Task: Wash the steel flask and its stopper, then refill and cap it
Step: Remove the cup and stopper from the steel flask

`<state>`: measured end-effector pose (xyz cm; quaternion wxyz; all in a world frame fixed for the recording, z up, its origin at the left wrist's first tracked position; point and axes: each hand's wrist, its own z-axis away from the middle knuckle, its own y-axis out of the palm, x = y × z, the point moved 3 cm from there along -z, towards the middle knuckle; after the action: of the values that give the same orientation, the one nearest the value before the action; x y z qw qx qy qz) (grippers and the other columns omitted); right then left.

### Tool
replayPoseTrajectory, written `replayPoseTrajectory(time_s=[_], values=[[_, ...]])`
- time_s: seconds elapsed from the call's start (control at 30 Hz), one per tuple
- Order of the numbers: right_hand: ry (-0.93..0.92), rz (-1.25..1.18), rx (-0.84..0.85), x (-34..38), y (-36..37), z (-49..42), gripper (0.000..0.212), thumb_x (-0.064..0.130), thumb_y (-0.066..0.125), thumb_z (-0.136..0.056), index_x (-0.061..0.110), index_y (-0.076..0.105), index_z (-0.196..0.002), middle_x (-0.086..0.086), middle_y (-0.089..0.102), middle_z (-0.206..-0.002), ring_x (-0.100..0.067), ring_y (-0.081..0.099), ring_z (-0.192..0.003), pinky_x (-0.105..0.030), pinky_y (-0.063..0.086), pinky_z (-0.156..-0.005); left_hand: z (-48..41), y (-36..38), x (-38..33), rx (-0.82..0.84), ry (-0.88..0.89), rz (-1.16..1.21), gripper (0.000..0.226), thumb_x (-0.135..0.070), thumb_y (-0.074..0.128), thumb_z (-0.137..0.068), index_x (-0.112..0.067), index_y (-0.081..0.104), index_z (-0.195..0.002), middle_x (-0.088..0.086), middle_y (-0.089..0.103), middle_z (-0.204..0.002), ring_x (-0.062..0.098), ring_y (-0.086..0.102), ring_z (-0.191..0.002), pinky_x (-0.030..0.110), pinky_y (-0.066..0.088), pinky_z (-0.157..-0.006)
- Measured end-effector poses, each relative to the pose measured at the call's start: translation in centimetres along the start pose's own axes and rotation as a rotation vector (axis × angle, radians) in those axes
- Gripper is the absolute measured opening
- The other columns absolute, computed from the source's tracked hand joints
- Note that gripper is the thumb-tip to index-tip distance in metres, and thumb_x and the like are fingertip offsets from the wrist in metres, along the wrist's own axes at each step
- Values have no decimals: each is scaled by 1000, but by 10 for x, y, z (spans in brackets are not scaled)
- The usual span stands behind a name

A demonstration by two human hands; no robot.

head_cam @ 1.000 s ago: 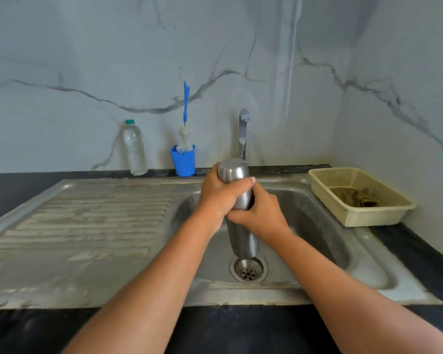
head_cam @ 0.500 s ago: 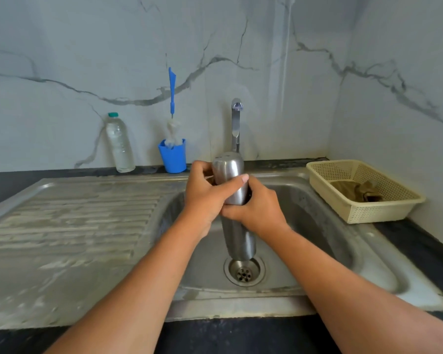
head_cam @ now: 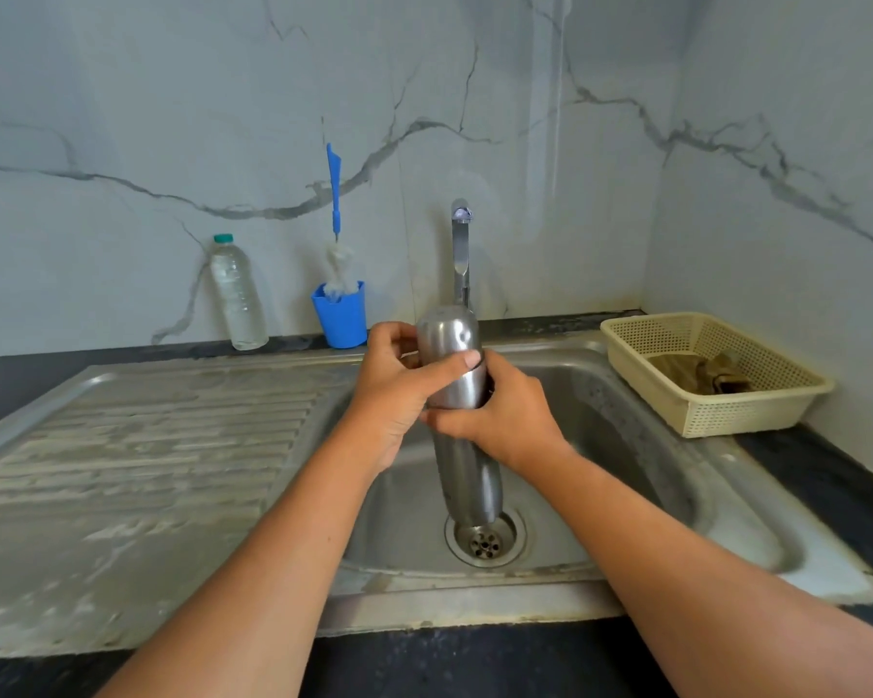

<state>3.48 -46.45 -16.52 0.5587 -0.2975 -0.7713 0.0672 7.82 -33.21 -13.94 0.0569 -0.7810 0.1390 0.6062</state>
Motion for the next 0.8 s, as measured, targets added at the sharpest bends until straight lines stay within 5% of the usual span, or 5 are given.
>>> replayPoseTrajectory(time_s=[0.2,0.33,0.47,0.67,0.8], values=[[-39,36,10,4,2,0,60,47,92,-60,35,61,-110,18,71,-91,4,68,-82,-16,56,-69,5,2,-5,46,-23,22,63,-23,95,-67,-19,63,-122,3,76,-109,19,75,-102,32,61,-77],[17,-61,-32,-1,-6,-1,58,46,93,-61,35,60,-107,15,71,-92,2,68,-83,-20,58,-71,-1,-3,-3,27,-15,82,61,-21,90,-67,-12,56,-116,15,73,-116,29,72,-112,44,59,-95],[-58,28,20,5,-4,0,59,46,93,-61,37,59,-109,18,69,-92,6,66,-81,-12,53,-66,4,1,-9,-8,11,13,87,-33,97,-53,-19,51,-125,5,71,-117,13,74,-101,23,59,-71],[-70,60,-16,6,-9,-3,58,47,93,-61,35,58,-105,16,69,-91,2,67,-82,-18,57,-69,7,3,-10,108,1,19,51,-14,87,-79,-16,64,-125,4,77,-111,18,75,-104,27,60,-77],[-55,59,-13,4,-11,-2,59,48,92,-61,34,59,-107,16,70,-91,1,67,-83,-21,58,-71,1,0,-5,30,24,-7,46,-13,87,-81,-13,64,-120,3,76,-110,14,74,-102,25,57,-79]])
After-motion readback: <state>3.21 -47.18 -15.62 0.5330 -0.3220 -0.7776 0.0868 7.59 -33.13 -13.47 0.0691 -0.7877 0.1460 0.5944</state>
